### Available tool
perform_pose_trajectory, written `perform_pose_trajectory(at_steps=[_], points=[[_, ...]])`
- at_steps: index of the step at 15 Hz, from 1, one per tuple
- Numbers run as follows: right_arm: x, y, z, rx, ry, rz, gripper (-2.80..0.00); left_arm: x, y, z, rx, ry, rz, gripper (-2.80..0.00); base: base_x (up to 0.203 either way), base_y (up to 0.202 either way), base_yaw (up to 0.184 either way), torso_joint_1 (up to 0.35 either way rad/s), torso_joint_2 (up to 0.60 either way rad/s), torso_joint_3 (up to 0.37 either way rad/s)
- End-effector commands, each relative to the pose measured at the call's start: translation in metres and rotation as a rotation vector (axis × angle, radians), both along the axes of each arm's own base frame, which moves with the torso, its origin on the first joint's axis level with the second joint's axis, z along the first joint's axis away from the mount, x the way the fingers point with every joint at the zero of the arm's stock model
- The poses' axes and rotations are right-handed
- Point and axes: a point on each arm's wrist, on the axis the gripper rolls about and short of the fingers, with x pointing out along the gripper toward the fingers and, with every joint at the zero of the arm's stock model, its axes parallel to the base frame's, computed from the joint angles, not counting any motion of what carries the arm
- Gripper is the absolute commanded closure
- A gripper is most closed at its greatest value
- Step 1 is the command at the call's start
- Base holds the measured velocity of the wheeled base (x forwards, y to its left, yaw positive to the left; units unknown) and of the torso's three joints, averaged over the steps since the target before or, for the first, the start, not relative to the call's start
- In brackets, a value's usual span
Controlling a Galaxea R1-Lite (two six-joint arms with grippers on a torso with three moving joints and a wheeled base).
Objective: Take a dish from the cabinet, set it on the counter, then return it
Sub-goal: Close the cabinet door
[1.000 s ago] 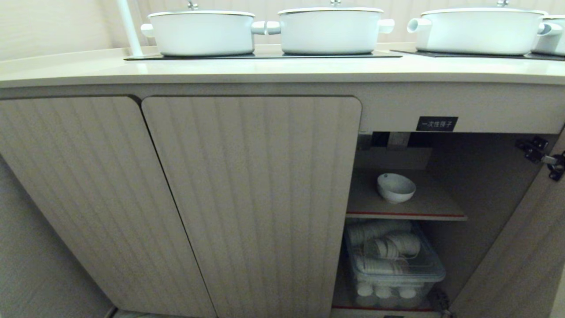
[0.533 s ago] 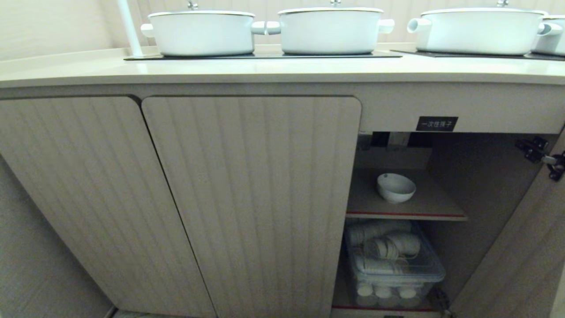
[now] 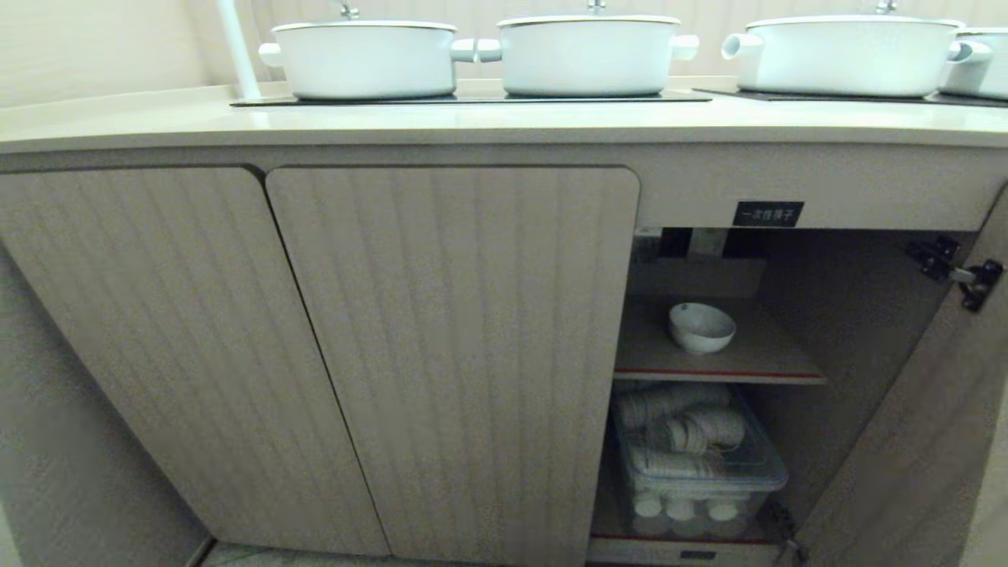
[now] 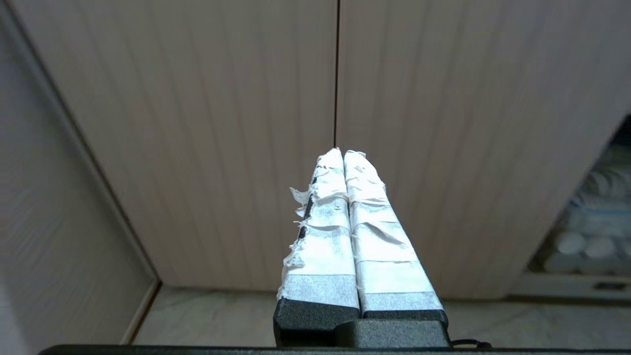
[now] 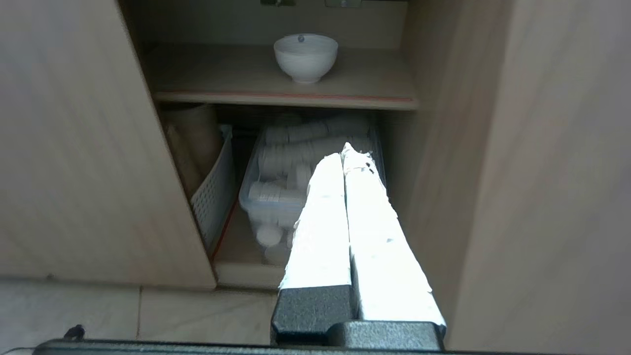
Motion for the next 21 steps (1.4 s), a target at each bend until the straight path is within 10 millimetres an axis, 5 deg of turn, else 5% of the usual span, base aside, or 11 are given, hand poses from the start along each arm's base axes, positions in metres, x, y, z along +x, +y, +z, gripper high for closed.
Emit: perform_pose_trajectory(at_steps=[1,15,21], points=[[0.0001,0.0000,0.0000,-0.001,0.001,0.000,0.00,0.0001,0.0000,-0.0001,0.000,0.000,0.000,0.00,-0.198,0.000,-0.002,-0.002,0.00,0.007],[0.0001,0.0000,0.0000,-0.001,0.001,0.000,0.00,0.0000,0.0000,0.0000,0.000,0.001,0.000,0.00,-0.186,0.000,0.000,0.002,0.00,0.003],[0.0001,0.0000,0.0000,-0.001,0.001,0.000,0.00,0.0000,0.0000,0.0000,0.000,0.000,0.000,0.00,-0.009,0.000,0.001,-0.001,0.00,0.001]])
